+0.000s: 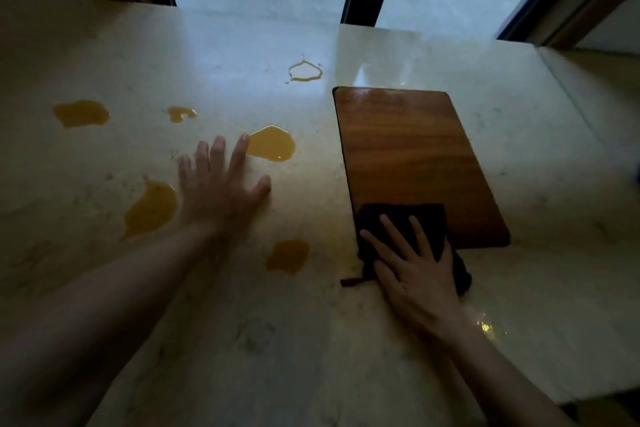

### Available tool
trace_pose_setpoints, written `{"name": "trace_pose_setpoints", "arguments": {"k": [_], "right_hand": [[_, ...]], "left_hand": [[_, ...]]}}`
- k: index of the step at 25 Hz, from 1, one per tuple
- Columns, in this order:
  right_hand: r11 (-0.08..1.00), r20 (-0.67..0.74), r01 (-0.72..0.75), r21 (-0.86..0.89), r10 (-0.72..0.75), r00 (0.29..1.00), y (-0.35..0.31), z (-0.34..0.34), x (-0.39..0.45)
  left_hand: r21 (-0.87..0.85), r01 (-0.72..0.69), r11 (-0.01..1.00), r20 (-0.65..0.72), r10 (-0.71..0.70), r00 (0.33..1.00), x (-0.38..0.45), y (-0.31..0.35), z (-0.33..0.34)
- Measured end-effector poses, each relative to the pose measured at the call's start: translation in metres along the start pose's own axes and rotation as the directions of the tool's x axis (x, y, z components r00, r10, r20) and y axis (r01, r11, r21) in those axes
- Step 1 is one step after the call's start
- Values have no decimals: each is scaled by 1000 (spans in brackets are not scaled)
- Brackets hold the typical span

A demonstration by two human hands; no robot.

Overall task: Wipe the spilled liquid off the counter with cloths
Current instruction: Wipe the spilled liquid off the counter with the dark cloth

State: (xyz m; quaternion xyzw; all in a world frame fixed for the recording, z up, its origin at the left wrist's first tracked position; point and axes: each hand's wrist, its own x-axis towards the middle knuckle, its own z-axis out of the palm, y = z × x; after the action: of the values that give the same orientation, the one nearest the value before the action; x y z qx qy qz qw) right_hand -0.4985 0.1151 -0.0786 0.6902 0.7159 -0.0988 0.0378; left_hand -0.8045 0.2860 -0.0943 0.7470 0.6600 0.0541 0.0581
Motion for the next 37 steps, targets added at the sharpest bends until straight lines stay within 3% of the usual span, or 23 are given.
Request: {"name": "trace_pose_setpoints", "arguments": {"k": [5, 8, 11, 16, 21, 23, 29, 32, 37], "right_hand": [[999, -56, 35, -32, -37, 998, -47, 26, -143], [971, -76, 186, -149, -198, 977, -78, 39, -167], [975, -74, 193, -114, -202, 977, -93, 40, -147], [990, -102, 117, -78, -125, 987, -106, 25, -25], [999, -156, 7, -37, -13, 988, -80, -16, 181], [1000, -106, -21, 4, 22, 994, -74, -39, 272], [994, -45, -93, 57, 95, 994, -61, -92, 488], [996, -39, -72, 58, 75, 996, -68, -107, 547], [999, 2, 10, 40, -10, 1000, -84, -107, 552]], "left_hand": [[-15, 0, 1000, -15, 0, 1000, -6, 3, 3], [-8, -5, 1000, -51, 5, 999, -6, 3, 3], [-2, -8, 1000, -55, 8, 998, -6, 2, 6], [-30, -1, 1000, -11, 1, 1000, -8, 2, 1], [3, 20, 1000, 53, -20, 998, -12, 6, -14], [15, 18, 1000, 60, -19, 998, -11, 8, -14], [98, -3, 995, -97, 13, 995, -1, 4, 4], [134, -15, 991, -157, 36, 987, 2, 4, 11], [34, 18, 999, -86, -15, 996, 1, 5, 9]]}}
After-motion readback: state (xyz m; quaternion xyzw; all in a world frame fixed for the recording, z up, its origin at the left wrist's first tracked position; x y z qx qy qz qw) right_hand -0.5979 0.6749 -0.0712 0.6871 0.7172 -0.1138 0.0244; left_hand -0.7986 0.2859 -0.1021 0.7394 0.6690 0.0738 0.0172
